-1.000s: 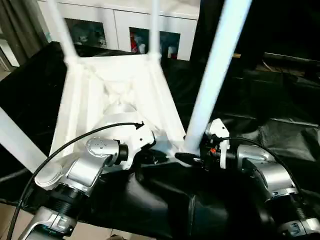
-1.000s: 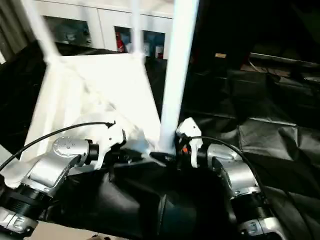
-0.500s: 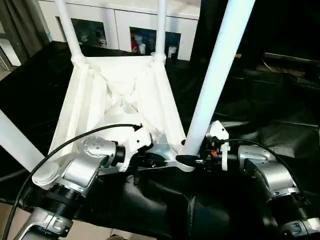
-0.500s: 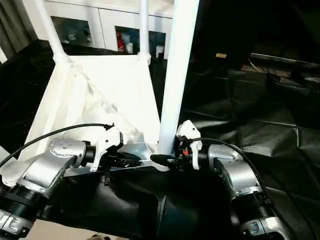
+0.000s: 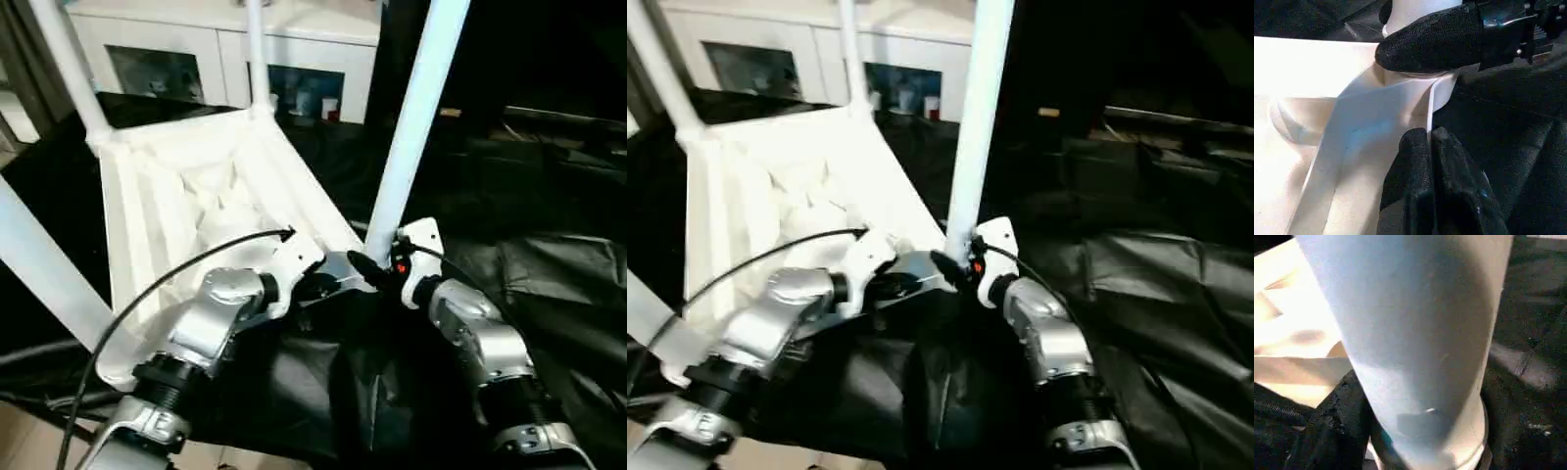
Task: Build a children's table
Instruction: Rotate leg to tighten
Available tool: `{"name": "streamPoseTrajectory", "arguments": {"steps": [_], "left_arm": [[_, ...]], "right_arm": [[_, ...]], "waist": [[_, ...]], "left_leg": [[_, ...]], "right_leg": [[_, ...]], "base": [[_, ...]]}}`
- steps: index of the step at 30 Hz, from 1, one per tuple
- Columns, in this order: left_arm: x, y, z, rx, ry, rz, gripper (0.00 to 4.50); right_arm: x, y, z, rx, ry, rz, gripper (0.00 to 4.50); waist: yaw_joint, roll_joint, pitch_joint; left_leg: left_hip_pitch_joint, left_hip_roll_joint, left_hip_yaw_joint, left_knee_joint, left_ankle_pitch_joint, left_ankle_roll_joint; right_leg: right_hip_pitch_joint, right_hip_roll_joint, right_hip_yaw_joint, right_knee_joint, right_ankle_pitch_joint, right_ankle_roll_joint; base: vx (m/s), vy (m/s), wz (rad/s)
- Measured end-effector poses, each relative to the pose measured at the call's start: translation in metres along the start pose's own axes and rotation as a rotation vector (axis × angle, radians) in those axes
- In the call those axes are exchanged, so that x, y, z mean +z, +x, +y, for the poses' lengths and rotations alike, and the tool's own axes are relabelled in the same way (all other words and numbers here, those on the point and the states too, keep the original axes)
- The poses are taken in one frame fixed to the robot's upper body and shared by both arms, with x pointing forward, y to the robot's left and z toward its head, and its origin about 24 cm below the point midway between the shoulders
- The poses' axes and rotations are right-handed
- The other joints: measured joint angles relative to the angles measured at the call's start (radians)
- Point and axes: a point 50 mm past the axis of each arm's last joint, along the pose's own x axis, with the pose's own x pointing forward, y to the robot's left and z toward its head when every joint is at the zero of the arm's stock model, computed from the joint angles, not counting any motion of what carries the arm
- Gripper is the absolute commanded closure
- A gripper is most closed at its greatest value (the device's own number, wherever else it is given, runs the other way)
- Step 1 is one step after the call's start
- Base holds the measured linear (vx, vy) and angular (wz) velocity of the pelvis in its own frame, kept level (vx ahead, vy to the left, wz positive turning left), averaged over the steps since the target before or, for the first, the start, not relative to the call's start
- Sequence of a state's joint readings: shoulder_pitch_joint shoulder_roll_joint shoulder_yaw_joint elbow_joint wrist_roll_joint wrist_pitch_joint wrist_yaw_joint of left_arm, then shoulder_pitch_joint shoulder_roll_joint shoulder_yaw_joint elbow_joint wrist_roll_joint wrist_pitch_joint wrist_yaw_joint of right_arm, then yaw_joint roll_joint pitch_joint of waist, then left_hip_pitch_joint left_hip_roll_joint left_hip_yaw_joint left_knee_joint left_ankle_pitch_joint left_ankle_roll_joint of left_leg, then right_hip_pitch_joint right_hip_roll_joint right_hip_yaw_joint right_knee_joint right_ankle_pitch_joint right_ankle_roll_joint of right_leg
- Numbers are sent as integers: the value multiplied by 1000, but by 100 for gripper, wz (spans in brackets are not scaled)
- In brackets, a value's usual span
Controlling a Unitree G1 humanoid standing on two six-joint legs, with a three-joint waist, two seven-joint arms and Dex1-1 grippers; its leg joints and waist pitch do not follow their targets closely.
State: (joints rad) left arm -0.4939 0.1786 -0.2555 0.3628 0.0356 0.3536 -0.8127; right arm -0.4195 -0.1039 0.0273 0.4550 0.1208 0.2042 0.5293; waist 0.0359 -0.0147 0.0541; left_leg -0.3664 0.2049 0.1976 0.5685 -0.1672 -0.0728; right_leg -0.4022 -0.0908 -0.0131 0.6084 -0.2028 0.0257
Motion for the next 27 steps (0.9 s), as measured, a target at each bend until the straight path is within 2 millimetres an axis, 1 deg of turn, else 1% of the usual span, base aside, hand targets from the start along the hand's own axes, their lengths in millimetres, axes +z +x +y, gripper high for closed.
{"name": "streamPoseTrajectory", "arguments": {"steps": [1, 2, 5, 6, 9, 15, 18, 20, 22, 23, 24, 26, 27], "left_arm": [[0, 0, 0, -1, 0, -1, 450], [0, 0, 0, -3, 0, -1, 450], [0, 0, -1, -12, 4, 0, 450], [0, -1, -1, -20, 7, 0, 450], [-1, -5, -3, -53, 18, 1, 450], [-9, -26, -2, -173, 37, 11, 450], [-10, -32, -5, -245, 49, 20, 450], [-11, -36, -7, -294, 61, 30, 450], [-11, -41, -5, -319, 72, 40, 450], [-11, -42, -5, -327, 74, 41, 450], [-11, -43, -5, -332, 75, 43, 450], [-12, -44, -5, -342, 76, 47, 450], [-12, -45, -5, -346, 76, 48, 450]], "right_arm": [[0, 0, 0, 0, -1, -1, 147], [0, 0, 0, 3, -2, -1, 113], [0, -2, 0, 31, -11, 2, 103], [0, -4, -1, 52, -20, 8, 76], [0, -12, -3, 135, -51, 25, 76], [3, -32, -7, 381, -116, 94, 76], [3, -36, -4, 481, -125, 113, 76], [3, -39, -1, 550, -142, 132, 99], [3, -43, -2, 590, -152, 155, 110], [3, -43, -2, 604, -151, 159, 126], [3, -44, -2, 614, -150, 163, 126], [3, -45, -2, 626, -151, 170, 146], [3, -45, -2, 631, -151, 172, 146]], "waist": [[1, 1, 0], [1, 1, -1], [2, 1, -1], [3, 1, -1], [3, 0, -1], [8, -2, 0], [10, -5, 1], [16, -9, 4], [16, -14, 7], [17, -16, 8], [17, -17, 8], [16, -20, 8], [17, -20, 8]], "left_leg": [[0, 0, 0, 0, 0, 0], [0, 0, 0, -1, 0, 0], [-1, 0, 0, -1, 0, 0], [-1, 0, 0, -2, 0, 0], [-2, 0, 0, -3, -1, 1], [-2, 2, 0, -7, -1, 1], [-4, 1, 0, -6, -1, 1], [-4, 1, 0, -6, -1, 1], [-4, 1, 0, -5, -1, 1], [-4, 1, 0, -5, -1, 1], [-4, 1, 0, -5, -1, 1], [-4, 1, 0, -5, -1, 1], [-3, 1, 0, -5, -1, 1]], "right_leg": [[0, 0, 0, 0, 0, 0], [0, 0, 0, 0, 1, -2], [0, 0, -1, 0, 2, -3], [-1, 0, -1, 0, 2, -3], [-1, 0, -1, 0, 1, -2], [-3, 1, -3, -1, -1, -1], [-4, 1, -2, -1, -1, -1], [-4, 1, -2, -1, -1, -1], [-4, 1, -2, -1, -1, -1], [-3, 1, -2, -1, -1, -2], [-3, 1, -2, -1, 0, -2], [-3, 1, -2, -1, 0, -2], [-3, 1, -2, 0, 0, -2]], "base": [[0, 0, 0], [0, 0, 0], [0, 0, 0], [0, 0, 0], [0, 0, 0], [0, 0, 0], [0, 0, 0], [0, 0, 0], [0, 0, 0], [0, 0, 0], [0, 0, 0], [0, 0, 0], [0, 0, 0]]}}
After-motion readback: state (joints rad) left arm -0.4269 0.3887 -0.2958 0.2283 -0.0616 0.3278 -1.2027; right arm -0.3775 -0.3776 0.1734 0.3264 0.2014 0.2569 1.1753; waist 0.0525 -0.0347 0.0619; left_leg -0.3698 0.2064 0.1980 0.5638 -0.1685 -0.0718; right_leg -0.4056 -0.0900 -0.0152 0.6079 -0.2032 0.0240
